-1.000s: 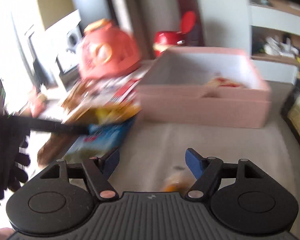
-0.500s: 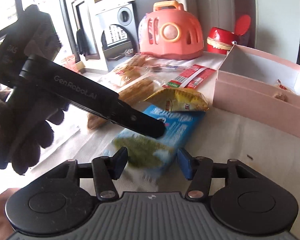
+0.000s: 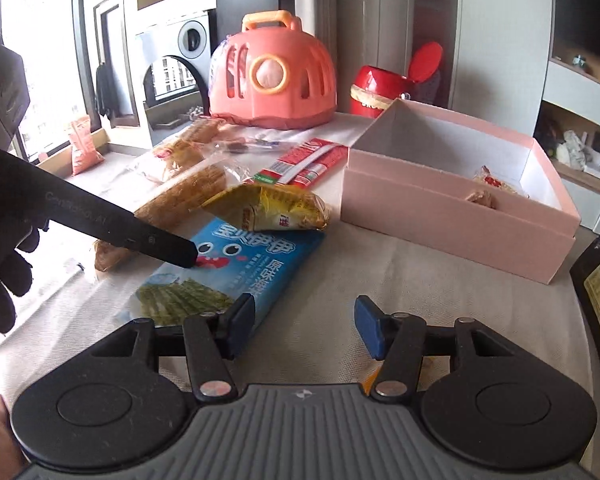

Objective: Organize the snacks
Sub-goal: 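Move the left tool to the blue cartoon packet while the right tool approaches the orange candy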

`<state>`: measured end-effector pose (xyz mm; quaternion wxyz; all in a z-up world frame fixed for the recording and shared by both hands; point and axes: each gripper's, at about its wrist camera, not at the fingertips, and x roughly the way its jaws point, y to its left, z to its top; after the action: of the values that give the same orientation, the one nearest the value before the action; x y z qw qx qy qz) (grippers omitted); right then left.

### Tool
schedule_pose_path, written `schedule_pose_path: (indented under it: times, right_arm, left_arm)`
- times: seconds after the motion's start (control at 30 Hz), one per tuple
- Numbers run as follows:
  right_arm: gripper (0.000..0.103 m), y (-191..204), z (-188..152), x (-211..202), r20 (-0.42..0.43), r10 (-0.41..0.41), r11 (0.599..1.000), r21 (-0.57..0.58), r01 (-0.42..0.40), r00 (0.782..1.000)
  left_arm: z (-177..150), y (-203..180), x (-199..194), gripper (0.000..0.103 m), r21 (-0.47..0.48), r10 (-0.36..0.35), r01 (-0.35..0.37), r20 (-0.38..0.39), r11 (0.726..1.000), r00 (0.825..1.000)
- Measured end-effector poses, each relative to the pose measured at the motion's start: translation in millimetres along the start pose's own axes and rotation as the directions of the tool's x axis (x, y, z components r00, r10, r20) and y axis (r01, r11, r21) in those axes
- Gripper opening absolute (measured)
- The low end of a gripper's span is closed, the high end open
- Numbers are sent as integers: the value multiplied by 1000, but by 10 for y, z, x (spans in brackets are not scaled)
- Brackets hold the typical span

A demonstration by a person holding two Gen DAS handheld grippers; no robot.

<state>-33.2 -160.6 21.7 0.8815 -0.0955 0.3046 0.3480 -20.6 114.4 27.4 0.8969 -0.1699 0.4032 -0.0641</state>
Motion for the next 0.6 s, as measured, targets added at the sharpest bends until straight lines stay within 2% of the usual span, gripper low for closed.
schedule_pose_path:
  times: [0.17, 0.3, 0.43, 0.6]
  right_arm:
    - [55, -21, -30, -20, 3, -13, 1000, -2, 13, 1000]
    - [55, -45, -50, -58, 9, -31, 1000, -3, 31, 999]
    - [55, -39, -77, -32, -1, -91, 995, -35, 91, 996]
    - [55, -90, -95, 19, -15, -87, 996, -10, 87, 996]
  left_arm:
    - [40, -76, 142, 26, 16, -18, 17, 6, 1000, 1000]
    - [9, 33, 144, 28, -62, -69, 69, -1, 996, 998]
    - [15, 144, 170, 27, -155, -135, 131, -14, 979, 991]
    - [98, 164, 411, 29, -181, -226, 229, 36, 956, 973]
